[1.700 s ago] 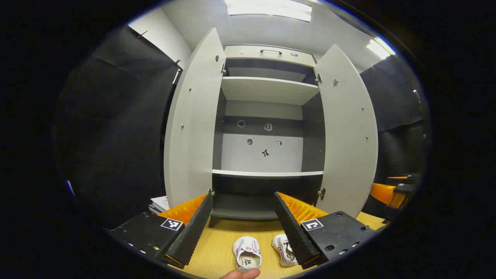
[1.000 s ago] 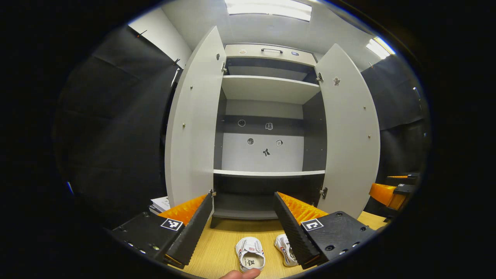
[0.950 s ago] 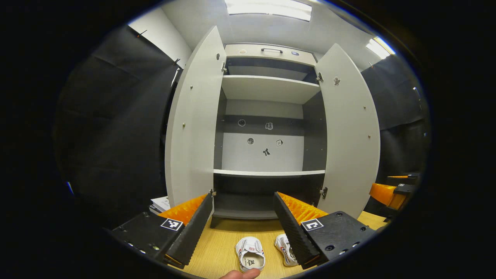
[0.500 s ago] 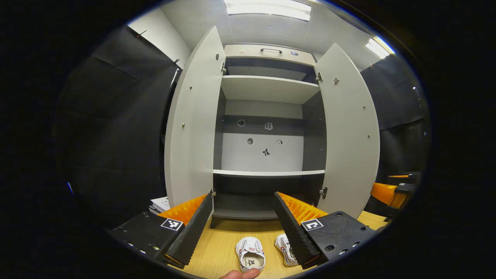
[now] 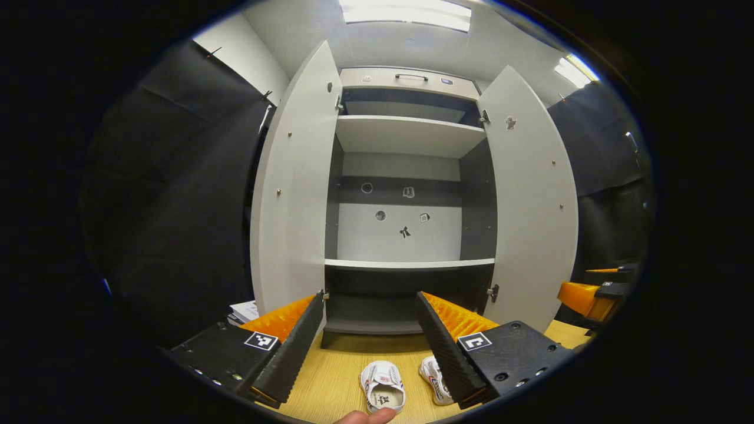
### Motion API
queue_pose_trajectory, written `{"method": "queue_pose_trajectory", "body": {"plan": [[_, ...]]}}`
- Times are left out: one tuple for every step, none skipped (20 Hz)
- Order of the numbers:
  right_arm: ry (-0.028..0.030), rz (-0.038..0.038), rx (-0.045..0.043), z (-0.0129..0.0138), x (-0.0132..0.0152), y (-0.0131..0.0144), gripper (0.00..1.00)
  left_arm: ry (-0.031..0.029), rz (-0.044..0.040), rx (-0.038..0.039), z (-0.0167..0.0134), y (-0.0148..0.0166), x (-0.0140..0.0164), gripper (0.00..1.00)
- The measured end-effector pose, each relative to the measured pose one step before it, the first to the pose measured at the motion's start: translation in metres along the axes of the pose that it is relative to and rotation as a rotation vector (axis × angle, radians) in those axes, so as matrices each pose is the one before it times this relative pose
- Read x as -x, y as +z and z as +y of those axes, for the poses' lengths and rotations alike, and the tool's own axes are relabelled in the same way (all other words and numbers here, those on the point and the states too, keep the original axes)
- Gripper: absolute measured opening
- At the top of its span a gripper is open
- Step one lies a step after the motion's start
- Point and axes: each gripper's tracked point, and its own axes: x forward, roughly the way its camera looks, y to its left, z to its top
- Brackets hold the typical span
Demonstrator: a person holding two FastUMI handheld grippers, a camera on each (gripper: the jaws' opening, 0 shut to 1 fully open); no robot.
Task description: Grab one shoe with the right hand and put it into the shoe cabinet, grab the other shoe with the left hand and put it into the shoe cabinet; then close the right door with the right hand and the left door with the left hand.
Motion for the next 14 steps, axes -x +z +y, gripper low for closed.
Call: {"method": "queue_pose_trajectory", "body": {"plan": [[0.01013, 0.01303, 0.00371, 0.00445, -0.00285, -0.00524, 0.99, -0.00037, 0.00009, -0.00030, 0.00017, -0.00004, -0.00033, 0.95], [0.01072, 0.00751, 0.00036, 0.00459, -0.00281, -0.00322, 0.99, 0.00198, 0.00079, -0.00078, 0.00122, -0.00008, -0.00006, 0.95], [0.01196, 0.00454, 0.00112, 0.00590, -0.00387, -0.00407, 0.94, 0.00077, 0.00188, 0.00071, 0.00056, -0.00024, 0.00044, 0.95], [0.01037, 0.01084, 0.00620, 0.00556, -0.00483, -0.00618, 0.99, -0.00011, 0.00185, 0.00241, 0.00050, -0.00094, -0.00023, 0.95], [0.01397, 0.01746, 0.00854, 0.00654, -0.00609, -0.00844, 0.99, -0.00048, 0.00101, 0.00039, 0.00070, -0.00007, 0.00016, 0.95], [0.01855, 0.01968, 0.00595, 0.00658, -0.00518, -0.00913, 0.94, 0.00192, -0.00023, -0.00150, 0.00144, -0.00059, -0.00059, 0.95], [0.01903, 0.02913, 0.00831, 0.00581, -0.00653, -0.01250, 0.94, 0.00120, -0.00034, -0.00350, 0.00126, -0.00019, -0.00032, 0.95], [0.02026, 0.03041, 0.00171, 0.00730, -0.00744, -0.01107, 0.99, -0.00031, 0.00022, -0.00304, 0.00115, 0.00096, 0.00046, 0.95], [0.02075, 0.03313, -0.00039, 0.00802, -0.00803, -0.01271, 0.94, 0.00078, -0.00159, -0.00217, 0.00132, -0.00022, -0.00045, 0.95], [0.01939, 0.03570, -0.00024, 0.00756, -0.00970, -0.01352, 0.99, 0.00247, -0.00084, -0.00024, 0.00182, -0.00099, -0.00037, 0.95], [0.01462, 0.04073, -0.00035, 0.00664, -0.01026, -0.01528, 1.00, 0.00165, 0.00276, 0.00431, 0.00104, -0.00111, -0.00002, 0.95], [0.01439, 0.04238, -0.00367, 0.00637, -0.01033, -0.01500, 0.99, -0.00293, 0.00394, 0.00467, -0.00032, -0.00072, -0.00009, 0.95], [0.01050, 0.03811, -0.01036, 0.00435, -0.01144, -0.01430, 0.99, 0.00045, 0.00554, 0.00394, 0.00093, -0.00227, -0.00024, 0.95], [0.00555, 0.02705, -0.01514, 0.00367, -0.00781, -0.01184, 0.99, -0.00048, 0.00292, 0.00098, 0.00184, -0.00165, -0.00086, 0.95]]}}
